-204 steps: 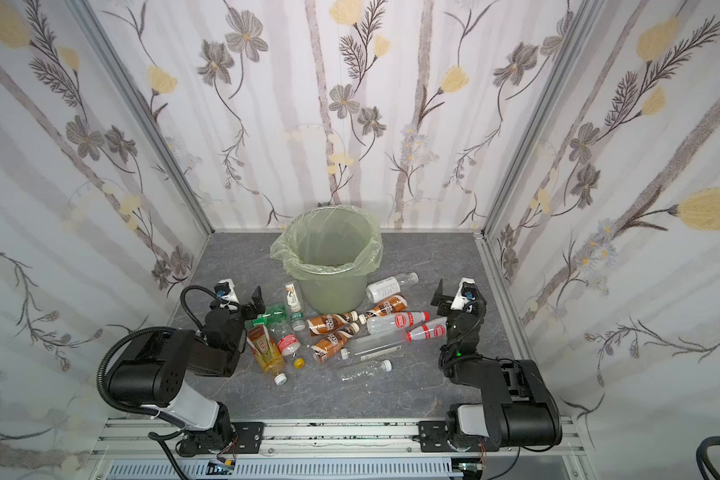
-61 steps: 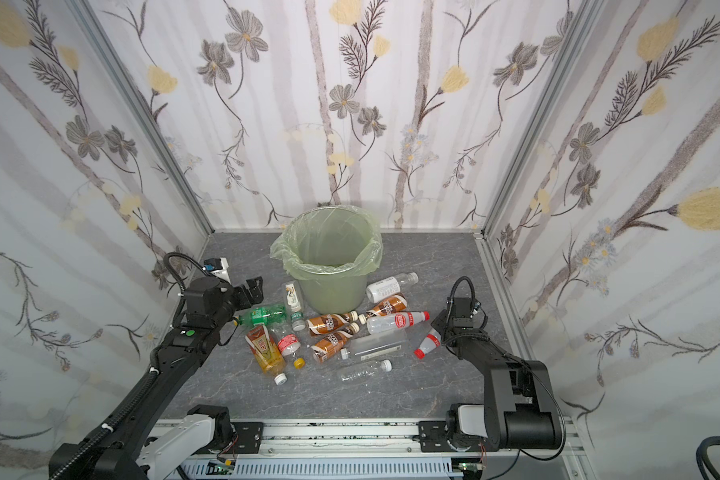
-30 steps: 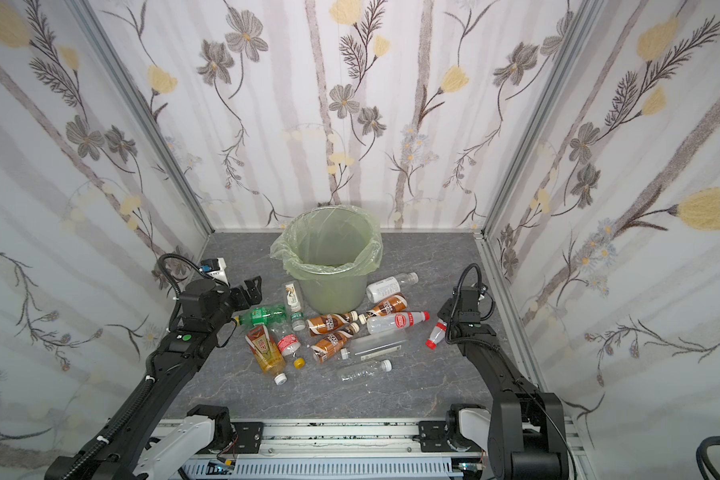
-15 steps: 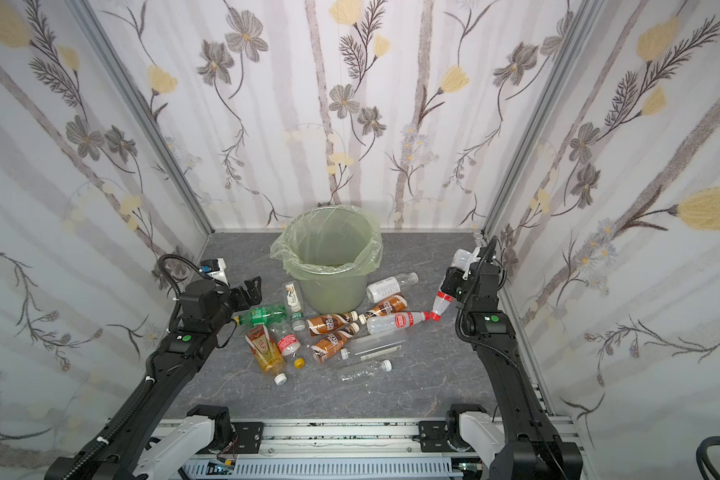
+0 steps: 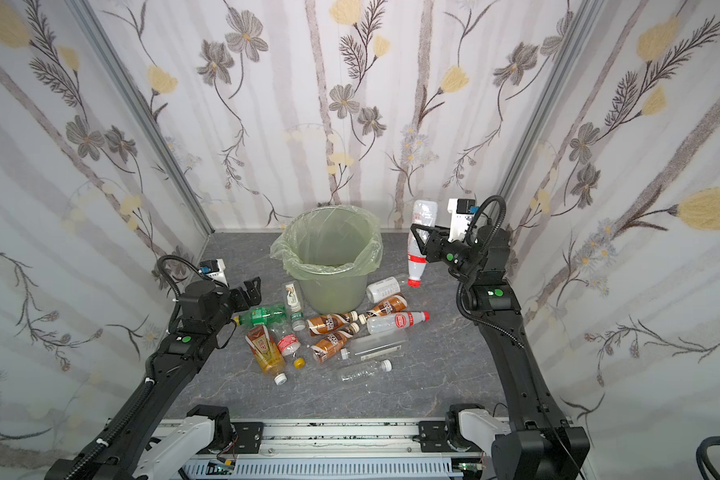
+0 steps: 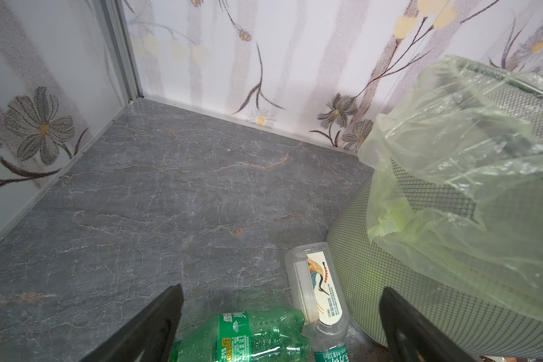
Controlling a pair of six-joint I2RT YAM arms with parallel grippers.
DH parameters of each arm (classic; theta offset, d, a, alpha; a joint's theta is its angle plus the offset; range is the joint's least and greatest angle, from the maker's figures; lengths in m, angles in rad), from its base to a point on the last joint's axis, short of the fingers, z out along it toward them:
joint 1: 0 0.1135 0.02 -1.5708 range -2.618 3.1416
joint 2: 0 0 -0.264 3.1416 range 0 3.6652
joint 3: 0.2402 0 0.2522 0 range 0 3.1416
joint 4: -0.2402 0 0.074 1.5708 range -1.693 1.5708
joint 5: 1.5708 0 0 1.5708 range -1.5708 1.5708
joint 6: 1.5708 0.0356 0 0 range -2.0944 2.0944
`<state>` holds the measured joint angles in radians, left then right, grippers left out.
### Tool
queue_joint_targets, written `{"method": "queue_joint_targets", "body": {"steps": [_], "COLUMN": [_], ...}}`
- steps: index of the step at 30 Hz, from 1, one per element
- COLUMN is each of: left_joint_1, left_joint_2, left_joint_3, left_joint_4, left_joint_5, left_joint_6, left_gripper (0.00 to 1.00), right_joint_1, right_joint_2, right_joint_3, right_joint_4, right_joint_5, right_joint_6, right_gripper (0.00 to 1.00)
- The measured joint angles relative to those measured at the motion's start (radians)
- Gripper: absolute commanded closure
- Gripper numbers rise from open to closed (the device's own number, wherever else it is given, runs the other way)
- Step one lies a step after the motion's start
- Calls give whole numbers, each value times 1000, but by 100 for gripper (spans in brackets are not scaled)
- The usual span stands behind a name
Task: Put the plastic bottles in the bin
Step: 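Lift the clear bottle with the right gripper and carry it over the bin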
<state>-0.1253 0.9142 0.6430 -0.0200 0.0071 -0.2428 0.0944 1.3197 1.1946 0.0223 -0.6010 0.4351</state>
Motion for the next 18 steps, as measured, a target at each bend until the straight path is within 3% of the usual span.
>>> {"method": "queue_joint_targets", "body": {"steps": [18], "left_joint_1": [0], "left_joint_2": [14], "left_joint_3": [0], "left_joint_4": [-2], "left_joint_5": [16], "left_joint_6": [0], "left_gripper": [0], "right_joint_1": [233], "right_joint_2": [253], "right_joint_3": [309], "right_joint_4": [101], "right_joint_5": [-45], "right_joint_6": [-18], "right_gripper": [58]}}
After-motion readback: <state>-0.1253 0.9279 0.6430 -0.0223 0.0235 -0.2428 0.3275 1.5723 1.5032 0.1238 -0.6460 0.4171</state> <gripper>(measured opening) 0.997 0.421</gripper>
